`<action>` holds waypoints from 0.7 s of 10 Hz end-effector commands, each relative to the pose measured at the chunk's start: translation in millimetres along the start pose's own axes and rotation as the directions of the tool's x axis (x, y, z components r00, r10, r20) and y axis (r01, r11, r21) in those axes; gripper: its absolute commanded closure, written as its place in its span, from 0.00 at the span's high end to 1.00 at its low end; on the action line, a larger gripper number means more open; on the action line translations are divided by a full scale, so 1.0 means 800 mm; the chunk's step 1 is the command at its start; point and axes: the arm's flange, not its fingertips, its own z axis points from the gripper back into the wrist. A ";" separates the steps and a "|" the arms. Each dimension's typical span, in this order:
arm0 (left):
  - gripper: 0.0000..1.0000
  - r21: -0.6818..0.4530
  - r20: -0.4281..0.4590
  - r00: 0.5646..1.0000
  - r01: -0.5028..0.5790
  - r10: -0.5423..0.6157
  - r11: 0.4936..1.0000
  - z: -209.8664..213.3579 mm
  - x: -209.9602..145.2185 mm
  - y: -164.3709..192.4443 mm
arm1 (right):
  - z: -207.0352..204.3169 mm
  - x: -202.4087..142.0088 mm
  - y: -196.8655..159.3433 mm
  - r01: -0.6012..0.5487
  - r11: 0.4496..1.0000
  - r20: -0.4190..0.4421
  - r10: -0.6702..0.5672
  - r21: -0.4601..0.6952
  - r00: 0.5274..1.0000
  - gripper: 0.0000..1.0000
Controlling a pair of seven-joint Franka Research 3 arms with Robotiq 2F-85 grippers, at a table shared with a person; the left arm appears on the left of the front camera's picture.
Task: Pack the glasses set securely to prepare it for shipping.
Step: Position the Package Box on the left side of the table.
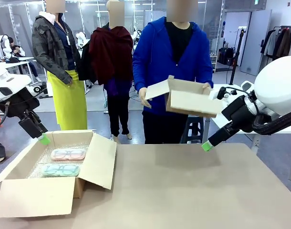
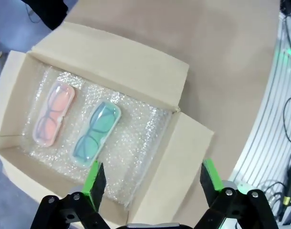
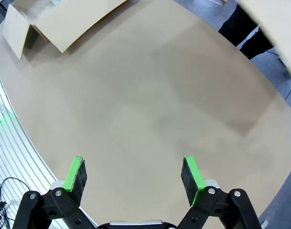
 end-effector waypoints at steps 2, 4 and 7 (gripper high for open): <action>1.00 0.024 -0.012 1.000 0.006 -0.006 1.000 0.005 0.000 -0.002 | -0.002 -0.001 0.004 0.009 1.000 -0.002 -0.009 -0.011 1.000 1.00; 1.00 0.024 -0.012 1.000 0.006 -0.006 1.000 0.005 0.000 -0.002 | -0.002 -0.001 0.004 0.009 1.000 -0.002 -0.009 -0.011 1.000 1.00; 1.00 0.024 -0.012 1.000 0.006 -0.006 1.000 0.005 0.000 -0.002 | -0.002 -0.001 0.004 0.009 1.000 -0.002 -0.009 -0.011 1.000 1.00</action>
